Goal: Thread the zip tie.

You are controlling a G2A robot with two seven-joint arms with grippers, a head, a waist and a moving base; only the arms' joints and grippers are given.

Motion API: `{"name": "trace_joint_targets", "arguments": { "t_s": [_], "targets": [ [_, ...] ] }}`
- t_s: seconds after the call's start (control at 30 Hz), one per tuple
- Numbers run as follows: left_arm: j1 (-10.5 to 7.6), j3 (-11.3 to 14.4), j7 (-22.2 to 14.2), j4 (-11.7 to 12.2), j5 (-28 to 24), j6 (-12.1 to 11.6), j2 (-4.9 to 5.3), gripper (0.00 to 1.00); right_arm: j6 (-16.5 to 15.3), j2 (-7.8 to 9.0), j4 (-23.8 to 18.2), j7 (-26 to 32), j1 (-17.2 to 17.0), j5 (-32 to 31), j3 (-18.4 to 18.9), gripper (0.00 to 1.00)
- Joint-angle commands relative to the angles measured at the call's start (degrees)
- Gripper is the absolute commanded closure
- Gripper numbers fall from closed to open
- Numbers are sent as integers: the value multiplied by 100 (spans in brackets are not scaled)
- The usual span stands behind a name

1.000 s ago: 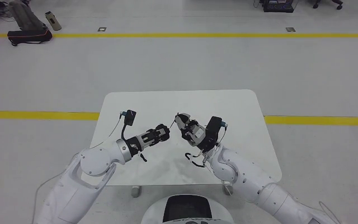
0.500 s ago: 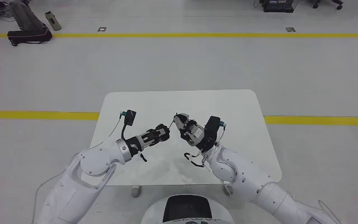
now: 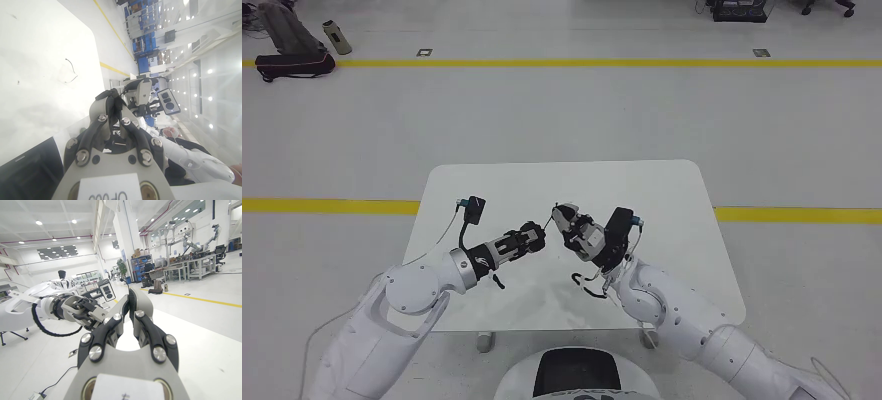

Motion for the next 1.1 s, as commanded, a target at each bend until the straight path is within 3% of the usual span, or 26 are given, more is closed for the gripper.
{"name": "trace_joint_targets", "arguments": {
  "t_s": [0.0, 1.07],
  "targets": [
    [0, 0, 0, 0, 0, 0, 0, 100, 0, -2, 6, 26, -7, -62, 20, 100],
    [0, 0, 0, 0, 0, 0, 0, 100, 0, -76, 29, 264, -46, -278, 33, 100]
  ]
}}
